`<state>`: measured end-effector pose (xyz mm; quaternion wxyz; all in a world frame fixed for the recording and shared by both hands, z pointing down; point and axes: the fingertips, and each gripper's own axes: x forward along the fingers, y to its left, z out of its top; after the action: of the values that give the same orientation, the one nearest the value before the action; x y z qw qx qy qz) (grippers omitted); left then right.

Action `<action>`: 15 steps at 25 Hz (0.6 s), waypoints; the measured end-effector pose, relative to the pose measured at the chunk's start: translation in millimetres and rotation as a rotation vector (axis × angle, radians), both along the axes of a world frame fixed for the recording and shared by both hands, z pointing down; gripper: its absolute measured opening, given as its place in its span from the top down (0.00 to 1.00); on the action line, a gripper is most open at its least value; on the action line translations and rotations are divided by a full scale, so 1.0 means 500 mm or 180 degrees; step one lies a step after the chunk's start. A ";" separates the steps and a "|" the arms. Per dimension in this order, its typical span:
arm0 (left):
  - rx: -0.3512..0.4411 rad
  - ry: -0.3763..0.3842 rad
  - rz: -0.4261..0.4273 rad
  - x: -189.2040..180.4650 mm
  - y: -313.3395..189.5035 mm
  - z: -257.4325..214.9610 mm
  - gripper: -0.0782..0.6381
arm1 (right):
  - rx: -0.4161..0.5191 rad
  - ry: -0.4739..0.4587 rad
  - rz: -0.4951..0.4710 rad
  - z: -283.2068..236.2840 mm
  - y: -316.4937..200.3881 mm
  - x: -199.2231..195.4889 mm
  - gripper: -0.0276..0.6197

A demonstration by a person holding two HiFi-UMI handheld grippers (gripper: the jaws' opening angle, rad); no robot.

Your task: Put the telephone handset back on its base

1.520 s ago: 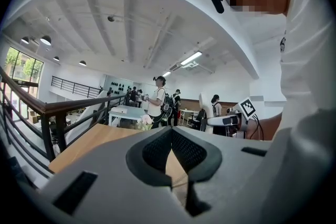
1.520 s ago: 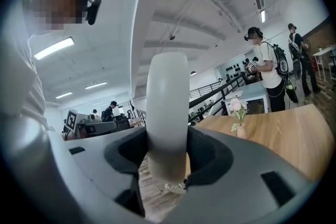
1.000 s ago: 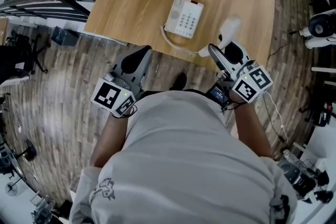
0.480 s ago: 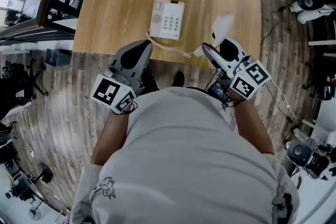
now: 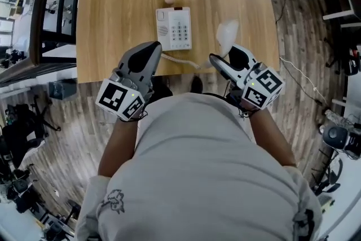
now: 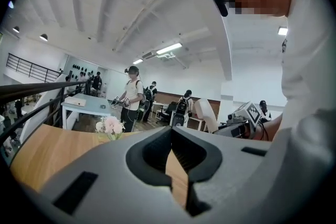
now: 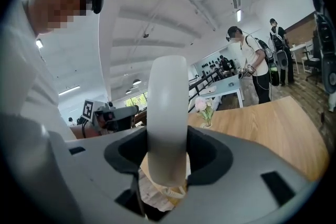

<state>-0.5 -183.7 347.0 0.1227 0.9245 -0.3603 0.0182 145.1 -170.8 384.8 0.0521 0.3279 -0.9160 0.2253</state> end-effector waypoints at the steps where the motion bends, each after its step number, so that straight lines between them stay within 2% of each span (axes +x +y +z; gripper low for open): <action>1: -0.0012 0.0002 0.0048 -0.010 -0.010 0.002 0.88 | -0.0019 0.0007 0.0038 0.005 -0.003 -0.012 0.61; 5: -0.0041 -0.0038 0.0189 -0.059 -0.042 0.010 0.88 | -0.0063 0.0052 0.0121 0.025 -0.020 -0.070 0.61; 9: -0.0117 -0.0088 0.0480 -0.101 -0.067 0.032 0.88 | -0.0130 0.0134 0.0314 0.048 -0.043 -0.121 0.61; 15: -0.0170 -0.0061 0.0651 -0.167 -0.111 0.054 0.88 | -0.0213 0.0229 0.0537 0.073 -0.077 -0.179 0.61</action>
<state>-84.1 -239.0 374.0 0.1414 0.9527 -0.2645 0.0491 55.6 -209.5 421.3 0.0767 0.4099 -0.8746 0.2473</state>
